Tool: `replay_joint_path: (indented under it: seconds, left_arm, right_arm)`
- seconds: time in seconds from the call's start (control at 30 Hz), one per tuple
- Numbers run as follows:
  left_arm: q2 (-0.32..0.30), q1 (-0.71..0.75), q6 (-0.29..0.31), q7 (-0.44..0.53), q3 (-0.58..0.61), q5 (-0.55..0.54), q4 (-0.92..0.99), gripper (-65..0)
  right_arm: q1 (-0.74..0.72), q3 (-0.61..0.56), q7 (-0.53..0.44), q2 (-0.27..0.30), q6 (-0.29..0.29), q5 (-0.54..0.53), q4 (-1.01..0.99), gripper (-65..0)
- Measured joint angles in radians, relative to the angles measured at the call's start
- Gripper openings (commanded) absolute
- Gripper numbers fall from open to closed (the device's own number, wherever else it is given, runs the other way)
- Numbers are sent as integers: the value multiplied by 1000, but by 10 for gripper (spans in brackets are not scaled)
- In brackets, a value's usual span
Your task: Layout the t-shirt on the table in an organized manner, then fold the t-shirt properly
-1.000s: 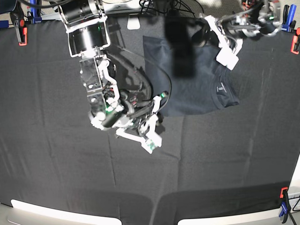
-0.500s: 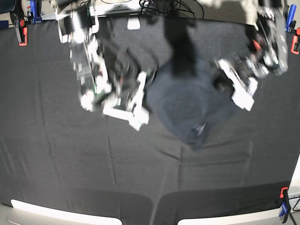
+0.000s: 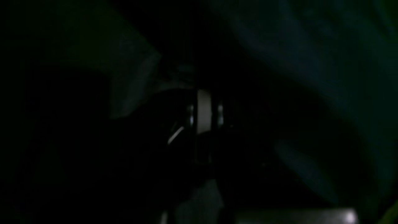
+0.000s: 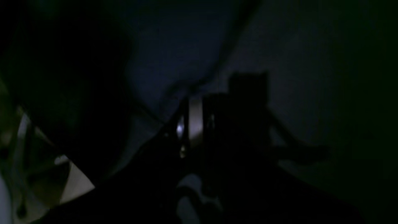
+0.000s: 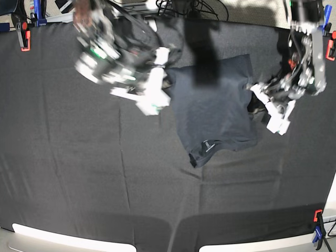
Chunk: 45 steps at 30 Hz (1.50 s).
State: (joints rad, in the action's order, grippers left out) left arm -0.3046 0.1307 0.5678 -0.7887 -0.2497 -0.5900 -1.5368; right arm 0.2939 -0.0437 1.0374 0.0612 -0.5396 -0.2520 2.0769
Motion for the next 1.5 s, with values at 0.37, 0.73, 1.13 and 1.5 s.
replay_joint_path:
  seconds: [0.37,0.73,1.13,1.5]
  left_arm:
    - [46,495,-57,-50,-286,-36,-397,-650]
    - [82,712,33,-55,-234,-33,-50,-650]
    - [85,377,87,488,-74,367,872,-650]
    - [104,212,-35,735,-70,435,1062,-471]
  right_arm:
    - [470,393,24,-44,-3,-8,228,-650]
    - [689,489,87,-55,-50,-11,-158,-650]
    - [233,362,-187,233,-5,8,-1226,-650]
    - [-60,59,-552,275,-18,96,-1591,-506]
